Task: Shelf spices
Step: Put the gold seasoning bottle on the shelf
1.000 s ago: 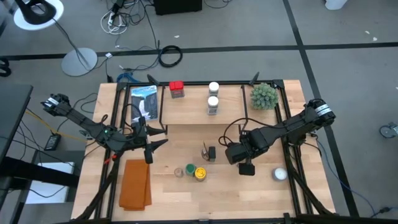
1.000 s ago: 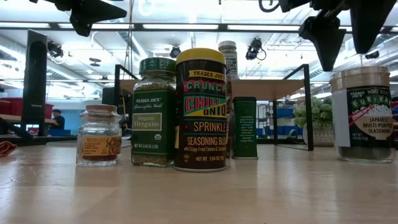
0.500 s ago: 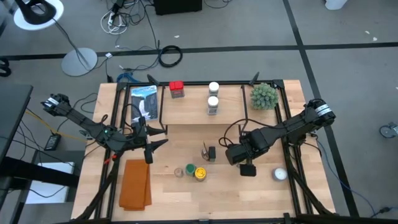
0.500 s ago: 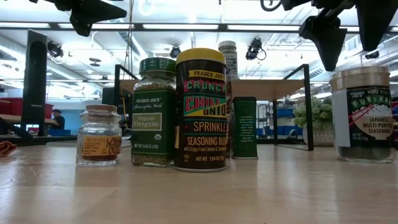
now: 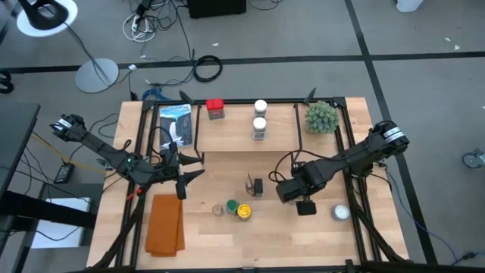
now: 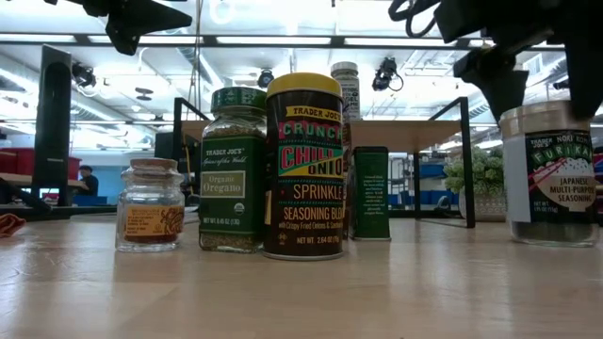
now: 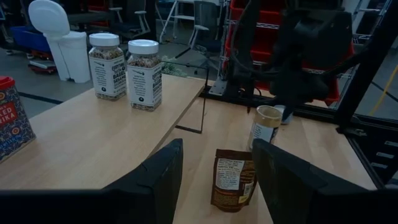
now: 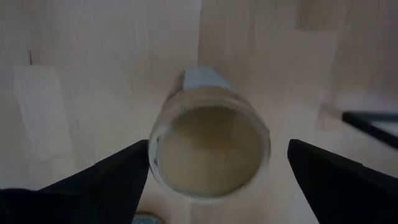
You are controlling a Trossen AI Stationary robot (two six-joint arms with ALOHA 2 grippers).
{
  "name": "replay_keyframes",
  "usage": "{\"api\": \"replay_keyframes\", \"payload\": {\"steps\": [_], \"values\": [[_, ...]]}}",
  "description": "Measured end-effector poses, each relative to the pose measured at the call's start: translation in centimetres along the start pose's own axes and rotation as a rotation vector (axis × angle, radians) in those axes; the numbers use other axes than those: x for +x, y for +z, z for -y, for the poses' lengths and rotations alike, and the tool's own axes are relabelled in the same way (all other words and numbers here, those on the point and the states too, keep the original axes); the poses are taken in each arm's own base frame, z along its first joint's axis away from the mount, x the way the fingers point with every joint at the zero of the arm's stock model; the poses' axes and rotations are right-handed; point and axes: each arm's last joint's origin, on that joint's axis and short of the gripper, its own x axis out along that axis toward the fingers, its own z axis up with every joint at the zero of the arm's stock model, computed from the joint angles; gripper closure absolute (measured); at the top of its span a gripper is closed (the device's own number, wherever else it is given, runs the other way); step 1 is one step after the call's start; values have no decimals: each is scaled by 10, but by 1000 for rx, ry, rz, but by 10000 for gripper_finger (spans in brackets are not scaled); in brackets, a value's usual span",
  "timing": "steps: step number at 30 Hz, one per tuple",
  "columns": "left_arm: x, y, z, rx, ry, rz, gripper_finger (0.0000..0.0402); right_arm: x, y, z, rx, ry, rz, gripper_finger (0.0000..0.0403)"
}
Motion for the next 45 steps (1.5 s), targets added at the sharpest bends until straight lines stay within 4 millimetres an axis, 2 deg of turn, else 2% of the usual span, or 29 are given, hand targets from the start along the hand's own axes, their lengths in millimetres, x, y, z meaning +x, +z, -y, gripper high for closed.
{"api": "replay_keyframes", "payload": {"steps": [6,13,20,23,29,34,38,45], "values": [[0,0,0,0,0,0,204,11,-1,0,-72,2,8,29],[0,0,0,0,0,0,204,38,-4,-2,-71,41,49,29],[0,0,0,0,0,0,204,47,-4,-2,-79,52,70,35],[0,0,0,0,0,0,204,48,-5,-2,-81,63,71,55],[0,0,0,0,0,0,204,48,-5,-2,-81,62,70,126],[0,0,0,0,0,0,204,48,-5,-2,-80,65,69,128],[0,0,0,0,0,0,204,39,-3,-3,-76,89,42,128],[0,0,0,-1,0,0,204,-6,10,-1,-60,96,62,125]]}}
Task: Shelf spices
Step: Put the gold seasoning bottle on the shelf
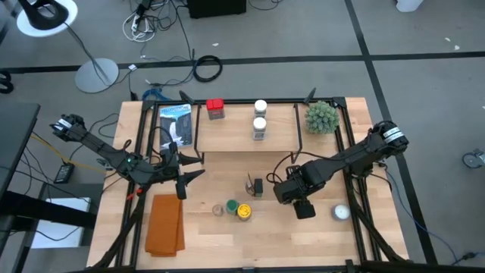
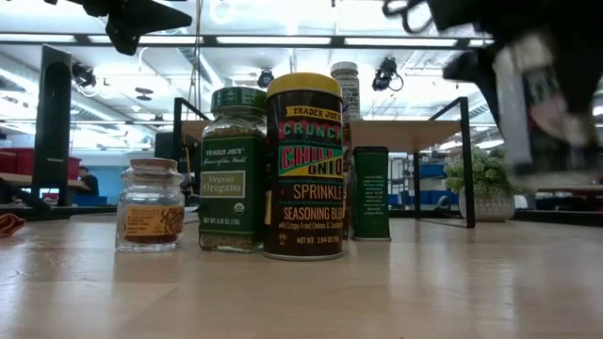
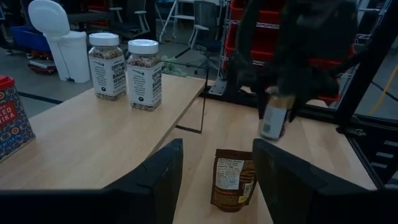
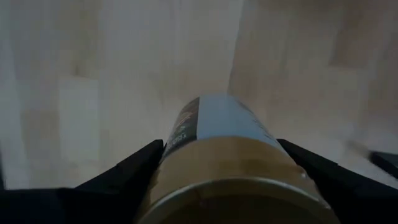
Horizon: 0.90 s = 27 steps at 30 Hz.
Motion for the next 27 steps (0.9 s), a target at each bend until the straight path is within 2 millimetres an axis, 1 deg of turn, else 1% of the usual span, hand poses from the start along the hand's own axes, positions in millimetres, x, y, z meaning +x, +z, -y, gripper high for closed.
{"api": "replay_keyframes", "payload": {"steps": [4,7,10,13,18,22,27], "values": [[0,0,0,-1,0,0,204,-34,5,5,18,-24,-4,125],[0,0,0,-2,0,0,204,-63,8,13,45,-53,13,124],[0,0,0,-2,0,0,204,-89,6,23,73,-96,8,124],[0,0,0,-2,0,0,204,-110,3,34,86,-143,15,124],[0,0,0,-2,0,0,204,-125,7,60,72,-168,62,124],[0,0,0,-3,0,0,204,-125,8,86,61,-204,47,124],[0,0,0,0,0,-1,204,-128,3,118,68,-223,29,124]]}}
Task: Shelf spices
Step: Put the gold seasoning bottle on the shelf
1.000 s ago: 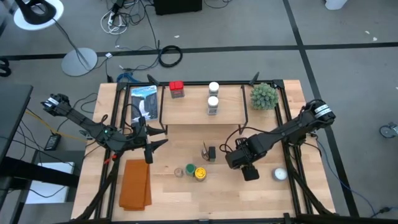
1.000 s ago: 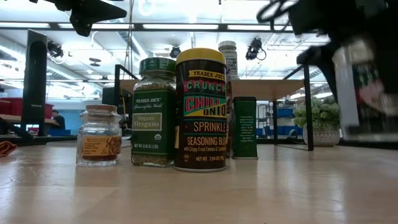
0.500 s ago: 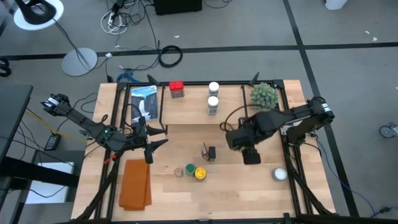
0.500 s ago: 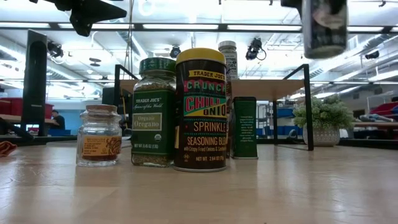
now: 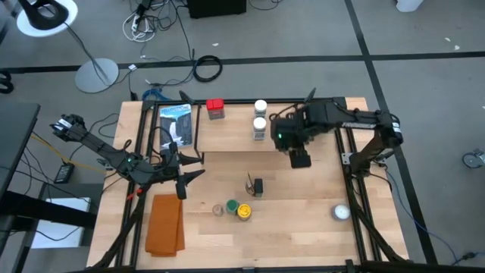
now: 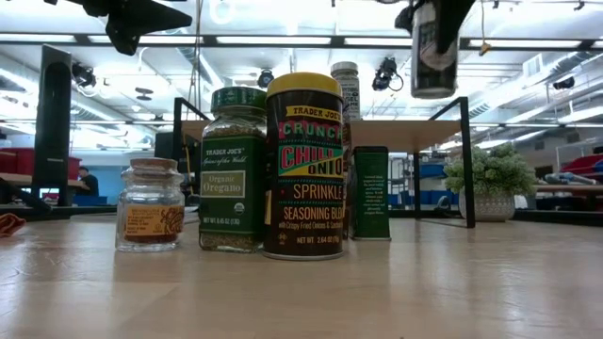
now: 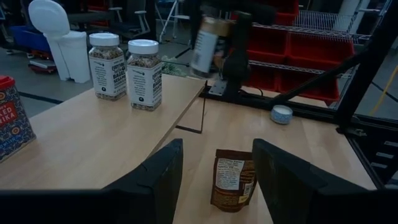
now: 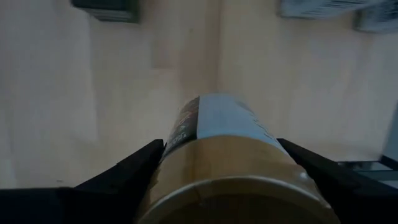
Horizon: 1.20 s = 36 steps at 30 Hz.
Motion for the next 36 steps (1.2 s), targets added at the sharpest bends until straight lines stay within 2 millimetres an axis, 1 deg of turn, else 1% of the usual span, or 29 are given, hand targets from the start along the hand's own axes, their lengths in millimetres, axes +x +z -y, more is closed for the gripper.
{"api": "replay_keyframes", "payload": {"steps": [7,14,16,19,25,29,36], "values": [[0,0,0,24,0,0,204,6,-7,47,1,-30,2,123],[0,0,0,24,0,1,204,11,-9,91,-54,-77,101,122],[0,0,0,24,0,0,204,15,-9,101,-59,-67,110,120],[0,0,0,24,0,1,204,26,-9,114,-39,-48,79,118],[0,0,0,24,0,0,204,48,-10,133,11,-16,2,117],[0,0,0,24,0,1,204,50,-12,138,23,-13,-9,117],[0,0,0,24,0,1,204,48,-13,138,32,-39,-10,116]]}}
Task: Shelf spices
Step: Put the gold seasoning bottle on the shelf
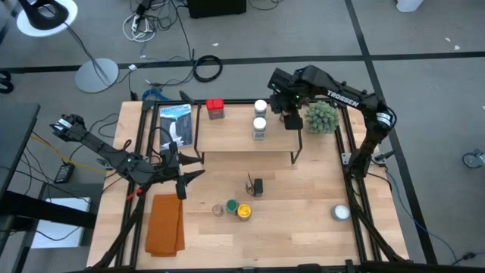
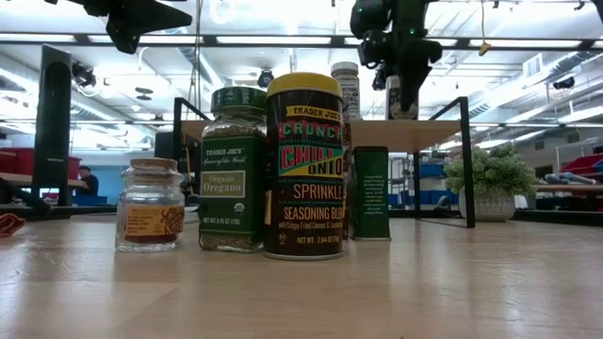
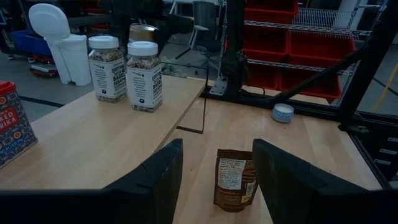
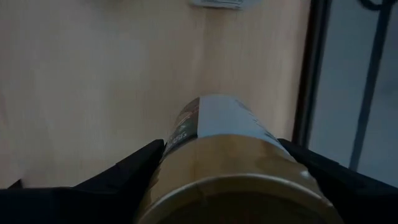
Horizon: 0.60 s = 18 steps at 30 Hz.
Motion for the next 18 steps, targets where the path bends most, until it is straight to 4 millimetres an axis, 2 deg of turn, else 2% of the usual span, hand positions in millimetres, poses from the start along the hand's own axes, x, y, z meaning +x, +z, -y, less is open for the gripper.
{"api": "replay_keyframes", "payload": {"steps": [12,18], "values": [[0,0,0,0,0,0,204,0,1,1,0,-30,5,114],[0,0,0,0,0,0,204,0,5,3,4,-48,40,86]]}}
